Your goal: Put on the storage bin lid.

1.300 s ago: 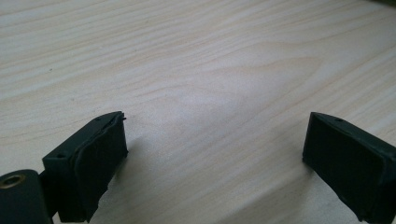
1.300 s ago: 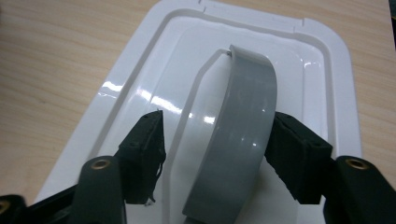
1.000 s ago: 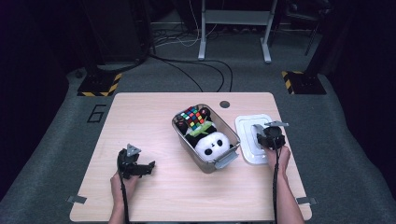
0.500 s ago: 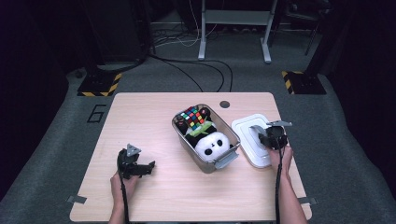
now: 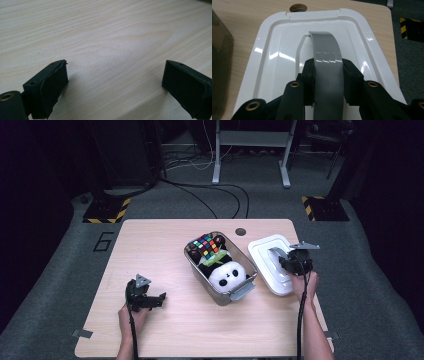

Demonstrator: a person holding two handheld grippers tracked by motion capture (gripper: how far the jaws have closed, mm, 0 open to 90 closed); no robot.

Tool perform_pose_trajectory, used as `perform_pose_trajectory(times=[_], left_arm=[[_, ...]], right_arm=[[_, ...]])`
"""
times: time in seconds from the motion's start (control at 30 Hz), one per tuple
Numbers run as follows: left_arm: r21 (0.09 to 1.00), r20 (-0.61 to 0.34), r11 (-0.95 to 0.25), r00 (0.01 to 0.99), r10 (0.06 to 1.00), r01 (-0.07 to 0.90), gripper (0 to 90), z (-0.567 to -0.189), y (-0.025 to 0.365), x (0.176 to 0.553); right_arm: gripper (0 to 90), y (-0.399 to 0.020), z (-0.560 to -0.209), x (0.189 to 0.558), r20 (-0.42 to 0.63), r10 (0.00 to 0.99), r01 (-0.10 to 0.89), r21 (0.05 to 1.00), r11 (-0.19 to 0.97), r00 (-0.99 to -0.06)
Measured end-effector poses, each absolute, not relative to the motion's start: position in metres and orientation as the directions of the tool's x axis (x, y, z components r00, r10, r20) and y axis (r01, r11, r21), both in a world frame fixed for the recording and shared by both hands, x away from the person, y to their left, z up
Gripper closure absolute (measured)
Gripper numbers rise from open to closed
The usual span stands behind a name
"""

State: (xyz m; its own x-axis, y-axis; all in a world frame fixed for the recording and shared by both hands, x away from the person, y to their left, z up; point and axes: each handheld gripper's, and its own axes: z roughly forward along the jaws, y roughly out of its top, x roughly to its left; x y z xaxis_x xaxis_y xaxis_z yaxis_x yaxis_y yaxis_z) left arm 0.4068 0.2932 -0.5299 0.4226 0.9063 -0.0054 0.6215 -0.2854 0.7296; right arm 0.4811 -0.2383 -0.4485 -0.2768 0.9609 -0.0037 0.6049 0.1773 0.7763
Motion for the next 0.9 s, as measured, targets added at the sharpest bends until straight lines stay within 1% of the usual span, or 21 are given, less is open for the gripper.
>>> perform_pose_trajectory(times=[0.43,0.9], left_arm=[[0.734,-0.006,-0.282,0.422,0.907,0.618,6.2,-0.53,0.293,0.407],[0.733,-0.008,-0.283,0.423,0.906,0.619,6.1,-0.53,0.293,0.407]], right_arm=[[66.8,-0.24,-0.418,0.476,0.023,0.962,0.588,0.795,0.148,-0.273],[66.8,-0.231,-0.382,0.47,0.017,0.965,0.555,0.82,0.136,-0.262]])
